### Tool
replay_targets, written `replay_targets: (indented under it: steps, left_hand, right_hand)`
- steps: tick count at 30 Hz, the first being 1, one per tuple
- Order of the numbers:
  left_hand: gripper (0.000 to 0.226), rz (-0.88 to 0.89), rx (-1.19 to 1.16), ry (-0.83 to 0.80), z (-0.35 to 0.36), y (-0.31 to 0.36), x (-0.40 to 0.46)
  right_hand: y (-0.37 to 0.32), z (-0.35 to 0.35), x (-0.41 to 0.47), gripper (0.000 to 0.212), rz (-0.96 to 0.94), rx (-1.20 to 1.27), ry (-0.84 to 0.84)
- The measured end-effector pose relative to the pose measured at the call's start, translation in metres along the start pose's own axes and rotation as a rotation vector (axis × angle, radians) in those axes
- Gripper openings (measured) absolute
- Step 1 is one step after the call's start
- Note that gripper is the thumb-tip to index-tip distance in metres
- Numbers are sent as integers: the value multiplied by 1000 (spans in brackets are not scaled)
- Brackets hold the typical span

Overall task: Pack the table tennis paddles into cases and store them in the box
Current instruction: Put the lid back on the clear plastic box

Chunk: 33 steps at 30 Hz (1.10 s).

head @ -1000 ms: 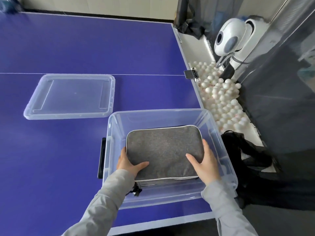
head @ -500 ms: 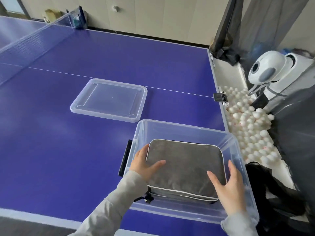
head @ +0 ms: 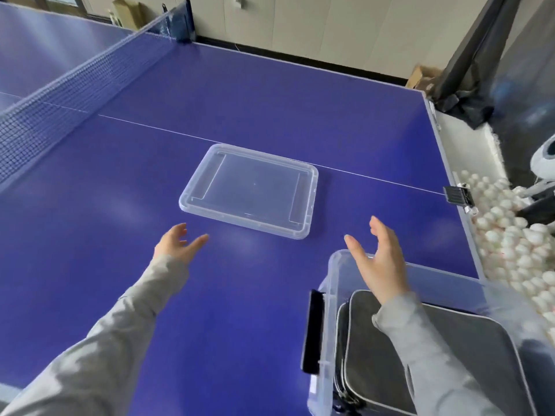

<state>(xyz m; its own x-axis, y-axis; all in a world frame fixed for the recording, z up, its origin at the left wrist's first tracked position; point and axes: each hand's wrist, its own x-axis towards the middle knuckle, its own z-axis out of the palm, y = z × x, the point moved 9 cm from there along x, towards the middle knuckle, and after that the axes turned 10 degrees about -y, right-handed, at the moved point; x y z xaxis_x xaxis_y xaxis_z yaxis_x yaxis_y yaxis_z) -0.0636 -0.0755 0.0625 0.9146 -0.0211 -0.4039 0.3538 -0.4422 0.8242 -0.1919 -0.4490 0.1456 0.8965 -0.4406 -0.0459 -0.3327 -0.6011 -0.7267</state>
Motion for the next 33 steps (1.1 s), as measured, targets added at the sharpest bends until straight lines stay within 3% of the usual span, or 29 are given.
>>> replay_targets:
  steps: [8, 15, 20, 25, 29, 33]
  left_hand:
    - [79, -103, 219, -60, -46, -25, 157]
    - [85, -117, 361, -82, -26, -28, 243]
    - [77, -118, 387, -73, -11, -34, 267]
    - [75, -88, 369, -55, 3, -31, 272]
    - [81, -124, 355, -25, 4, -29, 268]
    - [77, -148, 176, -58, 5, -26, 257]
  right_hand:
    - [7, 119, 121, 71, 230, -143, -238]
    - [61, 164, 158, 69, 477, -259, -237]
    - [82, 174, 165, 61, 564, -319, -132]
    - [81, 186, 166, 60, 531, -339, -116]
    - [77, 185, 165, 63, 542, -221, -69]
    - [67, 174, 165, 62, 503, -2, -44]
